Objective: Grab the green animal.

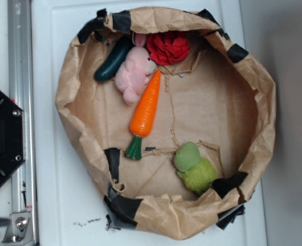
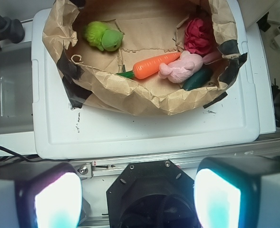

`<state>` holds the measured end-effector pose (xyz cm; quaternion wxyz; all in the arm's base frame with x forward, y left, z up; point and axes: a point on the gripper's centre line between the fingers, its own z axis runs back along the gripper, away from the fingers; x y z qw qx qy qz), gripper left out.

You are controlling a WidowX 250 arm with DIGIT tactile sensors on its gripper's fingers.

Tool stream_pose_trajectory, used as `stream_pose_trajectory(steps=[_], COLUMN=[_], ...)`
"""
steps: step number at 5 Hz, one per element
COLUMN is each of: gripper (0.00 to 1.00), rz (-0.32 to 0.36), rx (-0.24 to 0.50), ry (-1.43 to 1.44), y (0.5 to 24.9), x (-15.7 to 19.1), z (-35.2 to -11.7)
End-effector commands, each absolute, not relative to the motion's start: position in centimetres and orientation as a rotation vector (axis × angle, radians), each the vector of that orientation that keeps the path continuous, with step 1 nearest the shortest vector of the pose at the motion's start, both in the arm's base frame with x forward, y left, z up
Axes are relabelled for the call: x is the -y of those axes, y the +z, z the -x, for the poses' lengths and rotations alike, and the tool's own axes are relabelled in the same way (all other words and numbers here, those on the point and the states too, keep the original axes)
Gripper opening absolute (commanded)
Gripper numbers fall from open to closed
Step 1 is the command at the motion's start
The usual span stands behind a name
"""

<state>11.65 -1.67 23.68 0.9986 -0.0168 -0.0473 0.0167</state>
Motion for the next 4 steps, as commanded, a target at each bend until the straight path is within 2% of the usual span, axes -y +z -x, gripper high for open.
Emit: stream_pose_trajectory(steps=[1,2,3,4], gripper=[1.00,1.00,1.00,1.00], rz=[0.034,-0.030,-0.266,-0.247], rx=[0.095,0.062,0.310,0.285], ry=[0.033,-0.136,-0.257,-0.172], y=[23.7,21.6,20.6,17.7], x=[1.7,2.3,1.1,-0.4], z=[-11.7,-15.4,-19.6,-22.9])
